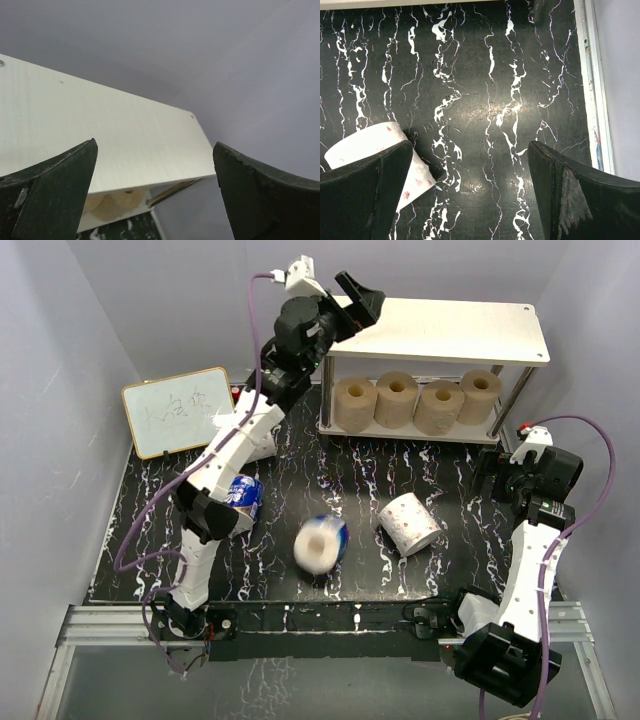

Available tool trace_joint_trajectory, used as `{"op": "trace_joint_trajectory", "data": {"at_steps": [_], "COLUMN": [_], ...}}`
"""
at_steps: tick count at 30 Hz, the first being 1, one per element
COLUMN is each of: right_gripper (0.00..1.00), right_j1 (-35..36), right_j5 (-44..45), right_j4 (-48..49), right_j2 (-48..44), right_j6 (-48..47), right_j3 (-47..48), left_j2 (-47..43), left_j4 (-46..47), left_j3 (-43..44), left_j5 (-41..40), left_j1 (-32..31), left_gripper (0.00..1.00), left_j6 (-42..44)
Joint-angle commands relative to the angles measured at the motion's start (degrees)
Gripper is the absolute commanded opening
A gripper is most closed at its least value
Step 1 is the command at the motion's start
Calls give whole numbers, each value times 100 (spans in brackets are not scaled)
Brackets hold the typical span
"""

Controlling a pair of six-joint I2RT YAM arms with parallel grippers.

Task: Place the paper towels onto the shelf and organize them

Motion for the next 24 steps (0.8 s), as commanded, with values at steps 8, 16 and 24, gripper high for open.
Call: {"op": "trace_joint_trajectory", "data": {"at_steps": [8, 16, 24], "right_gripper": [98, 98, 98], "right_j1": [-16, 14, 7], "right_j5": [-142, -108, -68], "right_j4": [215, 223, 240], "right_j2": [-167, -157, -176], "right_j6": [-100, -92, -74], "right_j3": [68, 63, 49], "left_j2": [-3236, -4674, -5165], "left_j4": [-3603, -6046, -6977], "left_j3": [-1571, -3650, -5577], "left_j5": [485, 3499, 4081], "left_j1": [528, 667, 810], "left_gripper": [99, 99, 99], "left_j6": [3322, 6607, 7365]}}
